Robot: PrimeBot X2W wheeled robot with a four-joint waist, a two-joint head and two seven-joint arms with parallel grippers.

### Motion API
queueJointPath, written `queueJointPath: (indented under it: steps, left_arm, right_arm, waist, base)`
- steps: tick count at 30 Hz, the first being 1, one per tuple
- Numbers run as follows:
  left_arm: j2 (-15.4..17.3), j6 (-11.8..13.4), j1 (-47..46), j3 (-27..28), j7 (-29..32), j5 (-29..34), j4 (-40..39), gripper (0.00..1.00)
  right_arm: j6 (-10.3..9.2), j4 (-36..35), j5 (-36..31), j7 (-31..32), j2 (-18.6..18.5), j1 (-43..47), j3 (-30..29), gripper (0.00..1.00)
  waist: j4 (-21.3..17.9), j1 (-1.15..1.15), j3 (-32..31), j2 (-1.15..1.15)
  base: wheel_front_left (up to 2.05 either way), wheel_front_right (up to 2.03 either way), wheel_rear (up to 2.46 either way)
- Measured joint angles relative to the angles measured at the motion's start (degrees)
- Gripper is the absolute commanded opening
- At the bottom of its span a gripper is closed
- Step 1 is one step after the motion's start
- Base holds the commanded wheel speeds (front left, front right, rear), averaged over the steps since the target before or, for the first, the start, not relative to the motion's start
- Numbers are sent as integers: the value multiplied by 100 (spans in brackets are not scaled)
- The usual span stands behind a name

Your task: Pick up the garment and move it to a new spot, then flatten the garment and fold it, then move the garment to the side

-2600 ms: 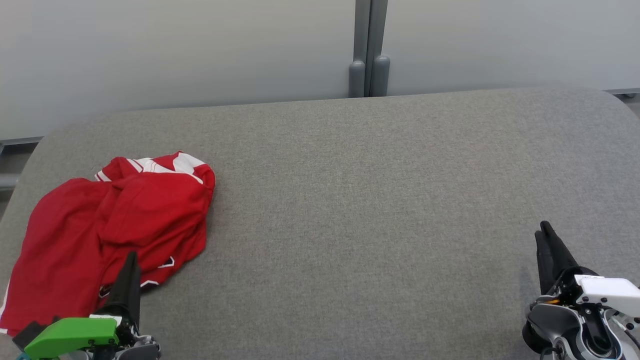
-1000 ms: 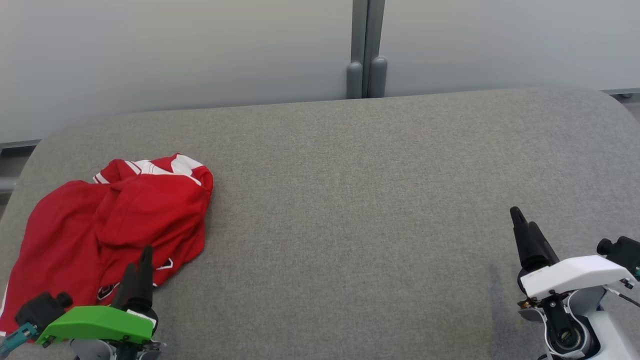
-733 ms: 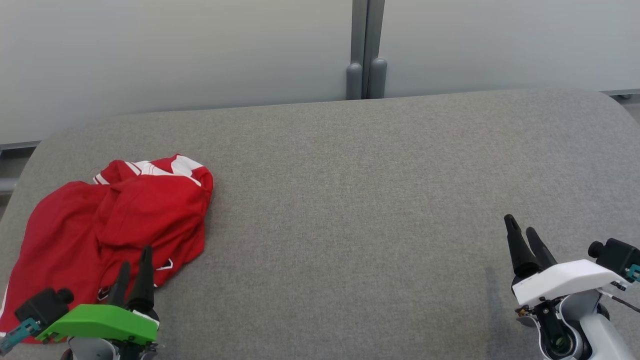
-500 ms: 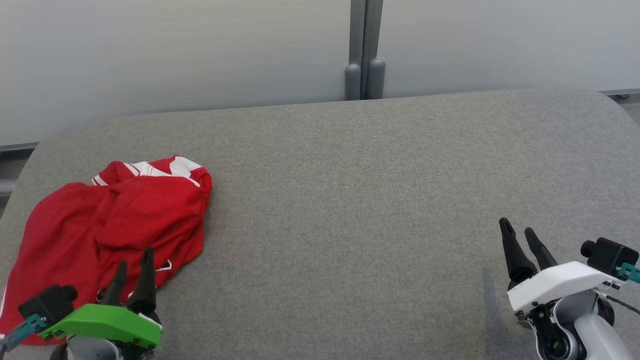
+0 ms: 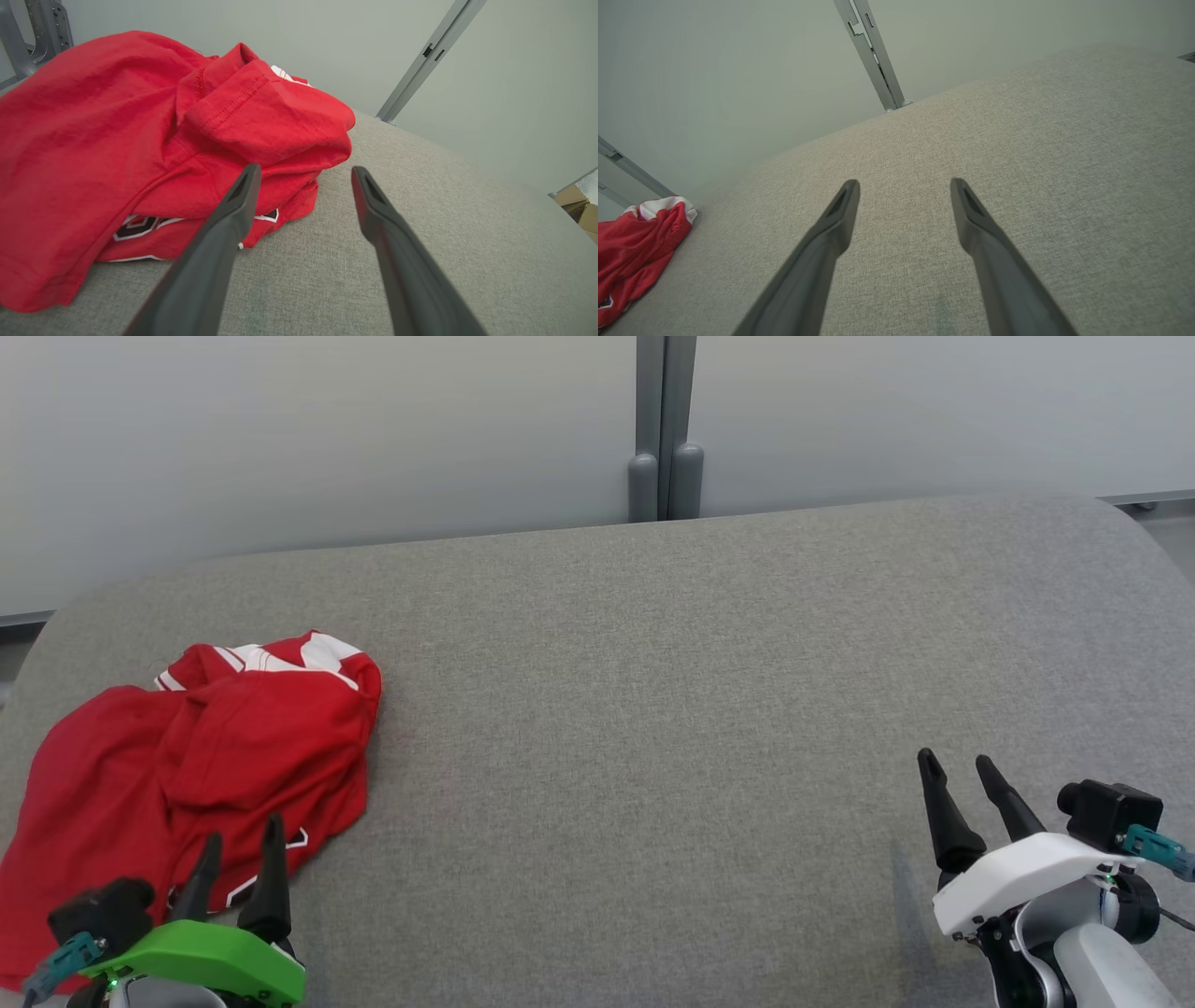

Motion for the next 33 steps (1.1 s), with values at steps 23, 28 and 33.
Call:
queueJointPath:
  steps: [23,28,33]
  left_arm:
    - [-60,66,230,342,-447,1312,248,100]
    - [-120,-36,233,422,-533,1461,366,100]
    - [-257,-142,237,541,-602,1556,448,100]
  right_arm:
    - [0,15,-1550,-424,-147,-2,249,100]
    - [10,16,-1818,-505,-193,-4,264,100]
    - [98,67,-1862,-583,-99,-3,237,100]
  waist:
    - [-76,0,32,0]
    - [-82,0,48,0]
    - [-88,0,55,0]
  base:
    - [0,0,0]
    - [0,0,0]
    - [0,0,0]
